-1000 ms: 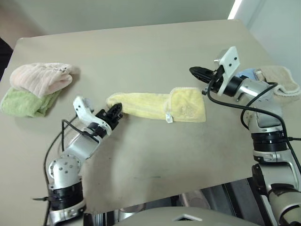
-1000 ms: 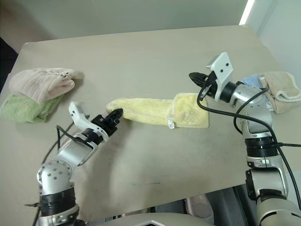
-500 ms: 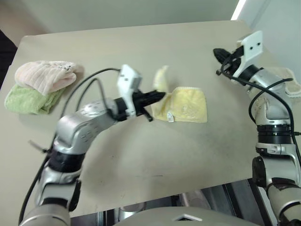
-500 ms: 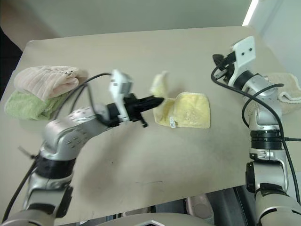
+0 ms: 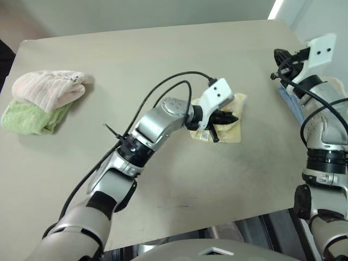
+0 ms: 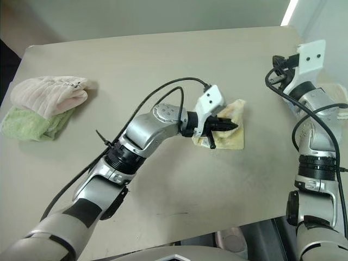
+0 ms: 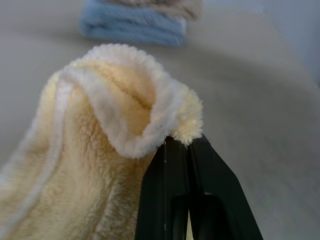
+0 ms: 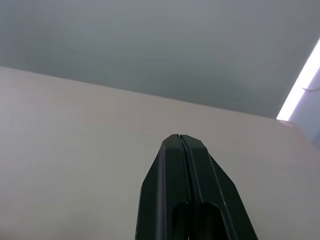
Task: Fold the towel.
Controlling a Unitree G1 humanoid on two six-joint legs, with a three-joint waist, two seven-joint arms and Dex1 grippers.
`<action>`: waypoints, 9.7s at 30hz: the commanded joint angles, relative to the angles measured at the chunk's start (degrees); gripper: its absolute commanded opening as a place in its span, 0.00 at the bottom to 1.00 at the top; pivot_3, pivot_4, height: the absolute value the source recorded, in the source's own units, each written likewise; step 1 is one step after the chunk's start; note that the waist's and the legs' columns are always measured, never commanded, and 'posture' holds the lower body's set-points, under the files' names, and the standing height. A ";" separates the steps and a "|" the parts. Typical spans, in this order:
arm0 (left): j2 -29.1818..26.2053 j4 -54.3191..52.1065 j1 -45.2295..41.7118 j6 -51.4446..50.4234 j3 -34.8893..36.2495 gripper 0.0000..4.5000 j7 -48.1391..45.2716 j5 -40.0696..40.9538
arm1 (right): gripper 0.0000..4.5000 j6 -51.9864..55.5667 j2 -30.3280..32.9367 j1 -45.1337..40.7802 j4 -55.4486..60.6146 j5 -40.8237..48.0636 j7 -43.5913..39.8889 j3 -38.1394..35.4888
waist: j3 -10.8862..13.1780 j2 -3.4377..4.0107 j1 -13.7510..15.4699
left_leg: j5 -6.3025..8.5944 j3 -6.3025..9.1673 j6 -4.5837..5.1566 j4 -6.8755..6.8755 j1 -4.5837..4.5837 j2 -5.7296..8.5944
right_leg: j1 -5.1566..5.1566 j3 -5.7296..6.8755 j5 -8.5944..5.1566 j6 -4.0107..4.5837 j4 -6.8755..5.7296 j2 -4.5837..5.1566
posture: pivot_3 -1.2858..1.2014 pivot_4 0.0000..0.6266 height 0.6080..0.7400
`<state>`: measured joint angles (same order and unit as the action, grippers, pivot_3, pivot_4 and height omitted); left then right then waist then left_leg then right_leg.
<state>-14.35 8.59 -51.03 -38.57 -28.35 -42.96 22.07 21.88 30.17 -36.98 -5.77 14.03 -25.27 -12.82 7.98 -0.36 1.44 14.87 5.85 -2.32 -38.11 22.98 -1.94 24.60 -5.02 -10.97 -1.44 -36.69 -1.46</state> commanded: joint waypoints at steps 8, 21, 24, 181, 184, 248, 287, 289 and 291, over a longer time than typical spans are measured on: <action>1.99 -2.49 0.05 -2.59 5.39 0.80 -5.97 1.53 | 0.00 1.98 1.60 0.01 4.19 0.99 0.92 -1.72 | 0.00 0.00 0.03 | 0.11 -0.04 0.33 -0.20 0.01 0.04 | -0.07 -0.08 0.16 -0.23 0.01 0.05 | 0.52 0.24 1.00; -0.24 3.85 2.90 8.54 20.41 0.50 2.61 -3.35 | 0.00 13.62 2.55 8.53 15.30 9.56 -12.67 5.38 | -0.01 0.02 -0.08 | -0.16 -0.18 0.23 -0.29 -0.04 0.14 | -0.10 -0.15 0.22 -0.32 -0.02 0.09 | 0.52 0.24 1.00; 0.29 2.64 4.14 8.33 20.27 0.26 0.53 -2.38 | 0.00 14.38 1.37 9.41 16.65 10.03 -13.43 7.76 | -0.01 0.01 0.26 | -0.15 -0.16 0.24 -0.43 0.00 0.16 | -0.13 -0.15 0.24 -0.35 -0.01 0.10 | 0.52 0.24 1.00; -0.20 -5.42 13.57 -13.96 37.85 1.00 8.09 15.90 | 0.01 48.30 -7.41 9.13 11.14 30.67 0.62 -7.01 | -0.05 0.05 0.10 | -0.19 -1.10 0.84 -0.84 -0.06 0.18 | -0.16 -1.47 1.06 -0.61 0.64 -0.19 | 0.52 0.24 1.00; -0.22 -5.67 13.77 -13.92 37.97 1.00 8.32 15.99 | 0.01 47.36 -7.03 6.10 10.73 32.02 3.04 -11.62 | -0.04 0.06 0.11 | -0.18 -1.11 0.84 -0.85 -0.05 0.18 | -0.15 -1.47 1.06 -0.61 0.64 -0.19 | 0.52 0.24 1.00; -0.03 -5.49 15.82 -13.32 39.48 1.00 10.38 18.04 | 1.00 28.09 13.19 2.88 -3.87 25.94 21.05 -30.97 | 0.00 0.38 -0.05 | 0.04 -1.68 1.42 -0.52 0.03 0.14 | 0.14 -1.79 1.15 -1.06 0.66 0.09 | 0.52 0.24 1.00; -20.06 -18.65 45.97 18.19 43.45 1.00 3.95 1.40 | 1.00 5.25 3.36 11.59 11.90 9.18 -15.09 15.63 | -0.08 0.22 -1.50 | 0.06 -1.60 1.42 -0.81 0.17 0.14 | 0.26 -1.95 1.06 -0.33 0.63 -0.13 | 0.52 0.24 1.00; -19.30 -21.33 48.65 16.97 44.10 1.00 5.38 2.01 | 1.00 4.33 2.37 11.31 10.98 8.28 -15.28 16.09 | -0.08 0.22 -1.74 | 0.07 -1.61 1.40 -0.80 0.17 0.14 | 0.26 -1.96 1.08 -0.30 0.63 -0.13 | 0.52 0.24 1.00; -19.23 -22.21 49.58 16.35 44.46 1.00 5.88 2.37 | 1.00 3.99 1.78 11.18 10.75 7.57 -15.29 16.30 | -0.08 0.22 -1.89 | 0.07 -1.61 1.40 -0.79 0.15 0.13 | 0.27 -1.96 1.07 -0.29 0.61 -0.13 | 0.52 0.24 1.00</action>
<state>-33.37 -11.07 -1.50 -21.83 14.42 -37.89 23.44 27.47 32.07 -24.64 4.13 22.12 -39.78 3.64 7.89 -0.15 -0.45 14.93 4.25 -0.93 -38.87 23.14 -1.82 24.89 -6.96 -9.90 -1.71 -36.11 -1.60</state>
